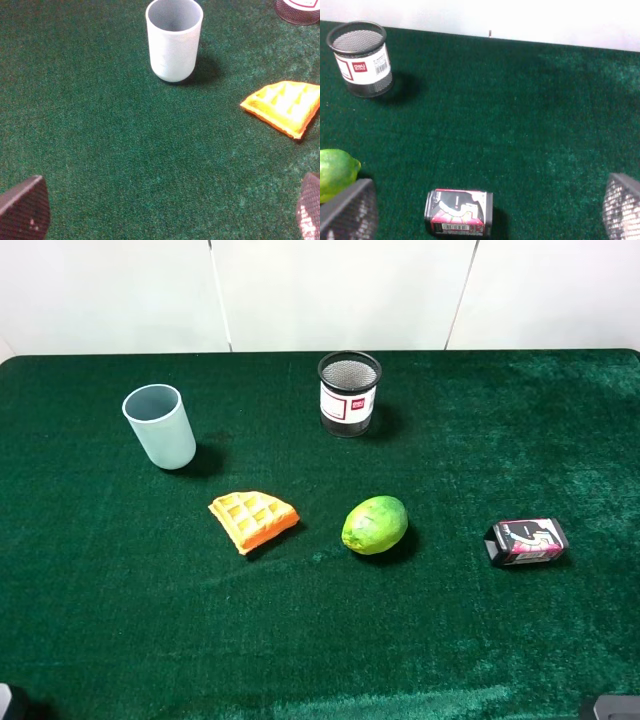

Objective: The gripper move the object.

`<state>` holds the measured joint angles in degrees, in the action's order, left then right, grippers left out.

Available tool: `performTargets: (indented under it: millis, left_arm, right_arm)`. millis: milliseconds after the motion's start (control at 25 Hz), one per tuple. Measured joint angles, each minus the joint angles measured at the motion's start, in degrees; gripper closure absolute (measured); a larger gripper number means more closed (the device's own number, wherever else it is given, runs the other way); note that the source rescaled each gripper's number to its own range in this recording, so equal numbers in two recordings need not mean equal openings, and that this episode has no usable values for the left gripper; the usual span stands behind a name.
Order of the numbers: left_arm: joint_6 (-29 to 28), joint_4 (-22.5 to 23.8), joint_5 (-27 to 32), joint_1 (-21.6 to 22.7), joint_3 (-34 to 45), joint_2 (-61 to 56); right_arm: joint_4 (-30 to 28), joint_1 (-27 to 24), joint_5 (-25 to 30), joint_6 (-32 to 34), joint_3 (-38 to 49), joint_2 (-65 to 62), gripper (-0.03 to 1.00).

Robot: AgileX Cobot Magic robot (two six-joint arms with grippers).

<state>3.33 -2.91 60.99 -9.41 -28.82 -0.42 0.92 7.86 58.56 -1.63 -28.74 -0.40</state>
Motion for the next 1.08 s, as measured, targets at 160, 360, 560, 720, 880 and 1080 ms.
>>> performTargets:
  millis: [160, 360, 560, 720, 880, 1080]
  left_arm:
    - [0.0, 0.0, 0.0, 0.0, 0.0, 0.0]
    - [0.0, 0.0, 0.0, 0.0, 0.0, 0.0]
    - [0.0, 0.0, 0.0, 0.0, 0.0, 0.0]
    - [0.0, 0.0, 0.0, 0.0, 0.0, 0.0]
    - [0.0, 0.0, 0.0, 0.0, 0.0, 0.0]
    - [0.0, 0.0, 0.0, 0.0, 0.0, 0.0]
  right_arm:
    - [0.0, -0.2, 0.0, 0.0, 0.0, 0.0, 0.00]
    - [-0.1, -0.2, 0.0, 0.0, 0.0, 0.0, 0.00]
    - [-0.1, -0.2, 0.0, 0.0, 0.0, 0.0, 0.00]
    - [0.0, -0.2, 0.0, 0.0, 0.0, 0.0, 0.00]
    - [0.0, -0.2, 0.0, 0.0, 0.0, 0.0, 0.00]
    - [-0.1, -0.2, 0.0, 0.0, 0.0, 0.0, 0.00]
